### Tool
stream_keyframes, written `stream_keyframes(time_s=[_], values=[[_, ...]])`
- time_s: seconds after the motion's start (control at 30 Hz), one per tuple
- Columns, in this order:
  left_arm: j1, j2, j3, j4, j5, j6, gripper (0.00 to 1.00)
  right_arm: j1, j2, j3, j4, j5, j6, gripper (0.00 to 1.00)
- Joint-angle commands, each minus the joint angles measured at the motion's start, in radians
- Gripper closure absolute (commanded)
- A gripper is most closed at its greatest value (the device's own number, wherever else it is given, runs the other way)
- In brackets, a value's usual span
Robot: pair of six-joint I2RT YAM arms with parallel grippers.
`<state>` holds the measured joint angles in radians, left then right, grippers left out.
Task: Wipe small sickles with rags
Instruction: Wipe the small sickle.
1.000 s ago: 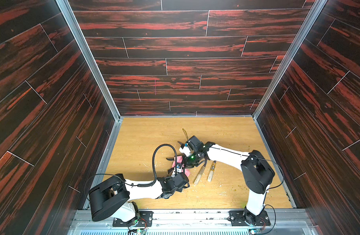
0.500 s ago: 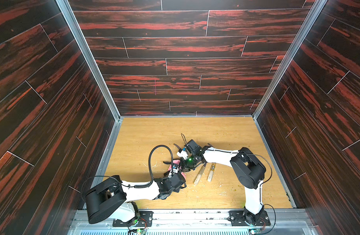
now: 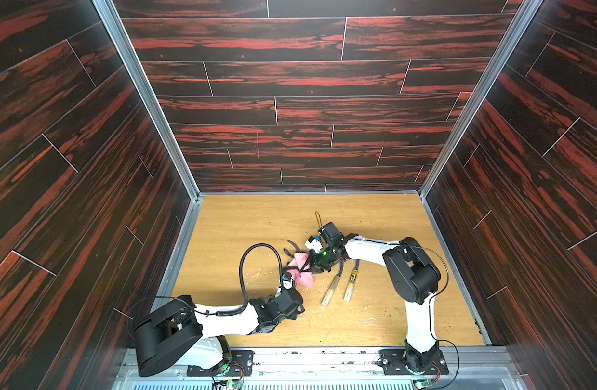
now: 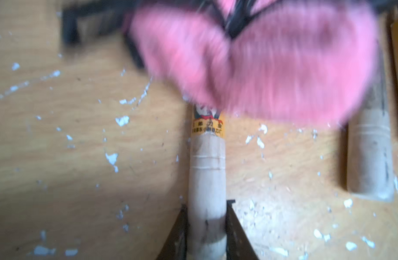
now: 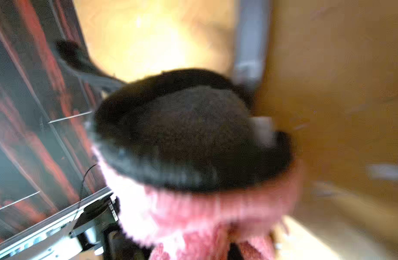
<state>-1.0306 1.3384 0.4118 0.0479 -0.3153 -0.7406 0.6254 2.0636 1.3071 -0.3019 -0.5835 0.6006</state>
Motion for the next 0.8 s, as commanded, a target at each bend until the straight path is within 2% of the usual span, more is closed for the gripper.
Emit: stream_keyframes(time_s=[0.0, 0.23, 0.37, 0.47, 0.7, 0.77], values=[[-0.011, -0.035, -0.014, 0.022, 0.059, -0.017, 1.0, -0.025, 0.04, 0.045, -0.046, 0.112, -0.077, 1.0], [-0.011, 0.01, 0.006, 0.043, 0.07, -0.011, 1.0, -0.03, -0.117, 0.122, -0.132, 0.139, -0.189, 1.0], [-0.011, 0.034, 0.013, 0.063, 0.077, -0.014, 1.0, -0.019, -0.222, 0.103, -0.177, 0.142, -0.187, 1.0], [-0.011, 0.041, 0.021, 0.066, 0.071, -0.014, 1.0, 0.032, -0.273, 0.055, -0.2, 0.166, -0.174, 1.0], [-0.011, 0.056, 0.044, 0.072, 0.062, -0.014, 1.0, 0.152, -0.223, -0.06, -0.149, 0.206, -0.094, 1.0], [-0.011, 0.054, 0.044, 0.073, 0.058, -0.016, 1.0, 0.159, -0.197, -0.085, -0.098, 0.166, -0.061, 1.0]])
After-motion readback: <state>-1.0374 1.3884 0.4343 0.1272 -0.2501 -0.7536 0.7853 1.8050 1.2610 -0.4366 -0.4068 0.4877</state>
